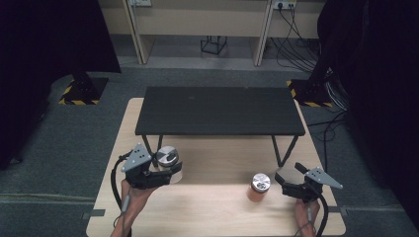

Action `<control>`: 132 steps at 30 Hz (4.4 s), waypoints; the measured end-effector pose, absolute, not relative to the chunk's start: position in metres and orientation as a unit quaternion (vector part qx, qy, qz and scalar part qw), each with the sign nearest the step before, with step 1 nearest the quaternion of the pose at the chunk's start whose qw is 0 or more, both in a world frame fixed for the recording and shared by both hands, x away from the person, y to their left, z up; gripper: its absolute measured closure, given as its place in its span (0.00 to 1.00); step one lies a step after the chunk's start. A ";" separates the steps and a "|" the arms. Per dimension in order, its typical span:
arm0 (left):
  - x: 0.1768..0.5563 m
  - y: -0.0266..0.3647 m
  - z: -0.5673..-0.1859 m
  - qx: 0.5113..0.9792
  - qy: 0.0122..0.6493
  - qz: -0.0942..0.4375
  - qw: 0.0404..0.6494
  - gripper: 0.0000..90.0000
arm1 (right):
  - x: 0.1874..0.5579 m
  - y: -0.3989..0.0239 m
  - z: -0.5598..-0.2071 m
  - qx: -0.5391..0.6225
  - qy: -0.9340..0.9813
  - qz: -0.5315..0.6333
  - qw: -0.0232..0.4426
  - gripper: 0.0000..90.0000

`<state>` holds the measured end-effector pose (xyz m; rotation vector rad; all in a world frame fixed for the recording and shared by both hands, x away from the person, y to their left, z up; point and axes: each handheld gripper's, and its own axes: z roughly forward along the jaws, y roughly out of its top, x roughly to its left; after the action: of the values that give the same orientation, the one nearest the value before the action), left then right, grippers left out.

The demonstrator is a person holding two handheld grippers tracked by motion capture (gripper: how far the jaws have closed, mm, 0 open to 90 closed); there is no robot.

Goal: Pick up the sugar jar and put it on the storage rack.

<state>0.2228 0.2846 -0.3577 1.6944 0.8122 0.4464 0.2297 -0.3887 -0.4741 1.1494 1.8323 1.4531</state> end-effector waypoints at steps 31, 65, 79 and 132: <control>0.253 0.282 -0.263 0.729 0.325 0.187 0.573 0.35 | 0.230 -0.389 -0.474 0.427 0.677 0.539 0.262 0.01; 0.316 0.253 -0.257 0.688 0.418 0.245 0.540 0.35 | 0.229 -0.392 -0.475 0.425 0.674 0.544 0.262 0.01; 0.322 0.242 -0.263 0.681 0.427 0.271 0.530 0.35 | 0.230 -0.392 -0.475 0.423 0.675 0.545 0.260 0.01; 0.317 0.262 -0.285 0.664 0.408 0.278 0.562 0.00 | 0.231 -0.392 -0.474 0.423 0.678 0.543 0.258 0.01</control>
<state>0.3167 0.2616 -0.2846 1.5635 0.9599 0.6556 0.2308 -0.3916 -0.4741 1.1462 1.8379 1.4717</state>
